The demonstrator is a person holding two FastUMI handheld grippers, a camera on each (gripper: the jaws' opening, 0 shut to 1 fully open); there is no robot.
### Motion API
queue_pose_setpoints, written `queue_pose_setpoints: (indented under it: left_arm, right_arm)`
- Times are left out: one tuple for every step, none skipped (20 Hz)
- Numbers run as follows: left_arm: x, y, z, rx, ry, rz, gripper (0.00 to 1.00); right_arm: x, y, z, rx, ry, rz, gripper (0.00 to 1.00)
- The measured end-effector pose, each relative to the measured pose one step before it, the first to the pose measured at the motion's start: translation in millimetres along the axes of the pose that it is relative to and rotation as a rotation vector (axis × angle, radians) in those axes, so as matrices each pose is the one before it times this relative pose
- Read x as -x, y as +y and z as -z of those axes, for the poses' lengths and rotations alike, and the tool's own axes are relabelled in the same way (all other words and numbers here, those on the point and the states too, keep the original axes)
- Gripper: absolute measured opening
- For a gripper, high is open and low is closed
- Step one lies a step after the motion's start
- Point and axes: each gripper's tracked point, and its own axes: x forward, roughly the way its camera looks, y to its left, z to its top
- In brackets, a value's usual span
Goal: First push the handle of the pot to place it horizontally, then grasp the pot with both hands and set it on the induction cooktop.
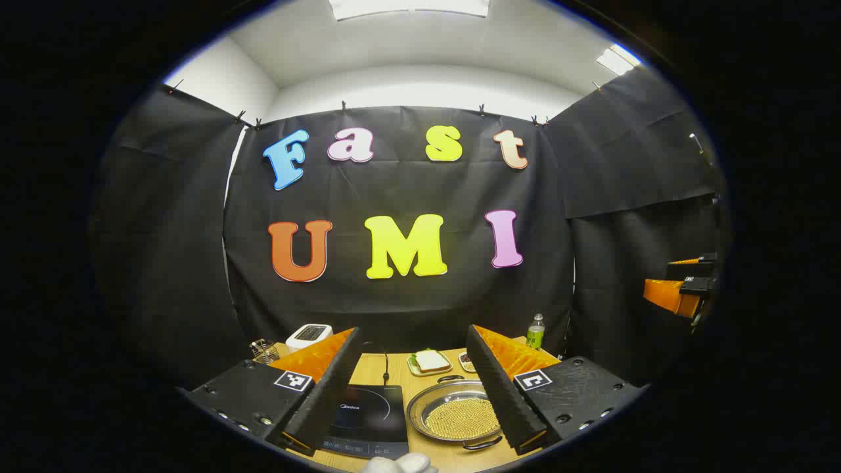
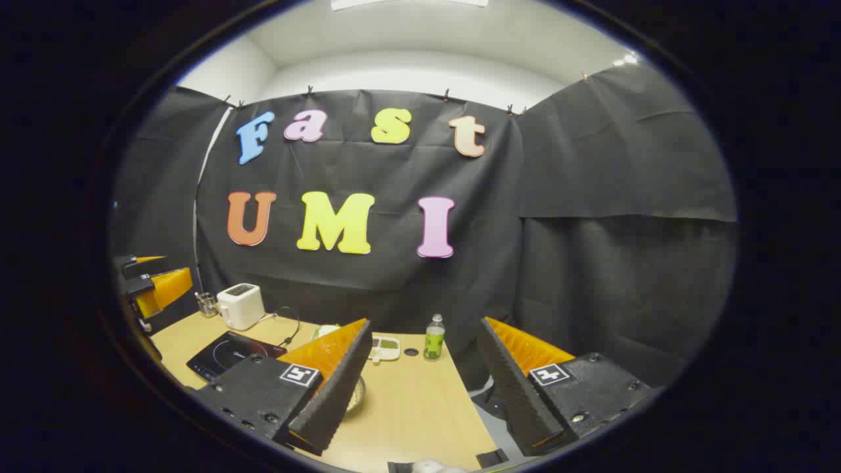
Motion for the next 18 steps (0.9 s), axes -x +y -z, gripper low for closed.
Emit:
queue_pose_setpoints:
  left_arm:
    - [0.25, 0.03, -1.42, 0.00029, -0.00239, 0.00076, 0.95]
    - [0.45, 0.33, 0.46, 0.00229, -0.00096, 0.00315, 0.95]
    - [0.66, 0.12, -0.28, -0.00051, -0.0015, -0.00018, 0.95]
    - [0.17, 1.29, -0.96, -0.00202, -0.00277, 0.00055, 0.95]
    - [0.51, 0.88, 0.42, -0.00273, 0.00051, -0.00029, 0.95]
    - [0.8, 1.68, -0.34, 0.00017, -0.00344, -0.00204, 0.95]
    - [0.47, 0.25, 1.63, -0.00041, 0.00412, 0.00114, 0.95]
    - [0.76, 1.72, 0.86, -0.0011, 0.00053, -0.00344, 0.95]
    - [0.31, 1.07, 0.63, -0.00065, 0.00026, -0.0011, 0.95]
    - [0.49, 0.8, 0.44, -0.0012, -0.00108, -0.0022, 0.95]
    - [-0.1, 0.55, 0.7, -0.00016, 0.00076, 0.00008, 0.95]
    - [0.21, 1.13, 1.55, 0.00009, 0.00209, -0.00105, 0.95]
    - [0.1, 0.58, 0.68, 0.00095, 0.00378, -0.00013, 0.95]
    - [0.83, 0.47, 0.86, 0.0012, 0.00121, -0.00096, 0.95]
    - [-0.08, 0.35, 0.68, -0.00044, 0.00221, -0.001, 0.95]
    - [0.07, 1.47, 1.15, -0.00207, -0.00129, -0.00324, 0.95]
    - [0.84, 1.5, 0.99, -0.00198, -0.00207, -0.00538, 0.95]
    - [1.2, 2.53, 2.15, -0.0013, 0.00058, -0.00674, 0.95]
  right_arm:
    - [1.76, 0.61, -0.53, -0.0005, -0.00059, 0.00089, 1.0]
    - [1.56, 0.35, 0.85, 0.00164, -0.00004, 0.00174, 0.99]
    - [0.59, 0.31, -0.47, 0.00115, -0.00176, 0.00005, 0.98]
    - [0.31, 1.36, -0.01, 0.00365, 0.00138, 0.0018, 1.0]
    - [-0.27, 0.28, 0.47, 0.0022, 0.00156, 0.00071, 1.0]
    - [0.14, 1.63, 1.79, 0.00137, 0.00443, -0.00176, 0.98]
    - [0.43, 1.82, -0.01, 0.00006, 0.00289, -0.00321, 0.98]
    - [-0.44, 1.46, -0.47, -0.00017, -0.00061, -0.00141, 1.0]
    - [0.34, 1.93, -0.26, 0.00157, -0.00038, -0.00111, 1.0]
    - [-0.47, 0.44, 0.74, 0.00254, -0.00117, 0.001, 0.98]
    - [-0.38, 0.77, -0.1, 0.00124, -0.00124, -0.00135, 0.99]
    - [-0.27, 3.51, -0.78, -0.00111, -0.0001, -0.00524, 0.98]
    - [-0.64, 2.24, 0.18, -0.00152, 0.0025, -0.00301, 1.0]
    - [-1.8, 1.86, 2.08, -0.00437, 0.00442, -0.00396, 0.98]
    - [-1.14, 2.23, 0.51, -0.0078, 0.00316, -0.00645, 0.99]
    - [-2.44, 5.12, 1.43, -0.01041, 0.00438, -0.01519, 0.99]
    - [-1.08, 6.17, -0.17, -0.00933, 0.00845, -0.01714, 0.98]
    - [-3.27, 5.41, 2.68, -0.00375, 0.00757, -0.01902, 0.99]
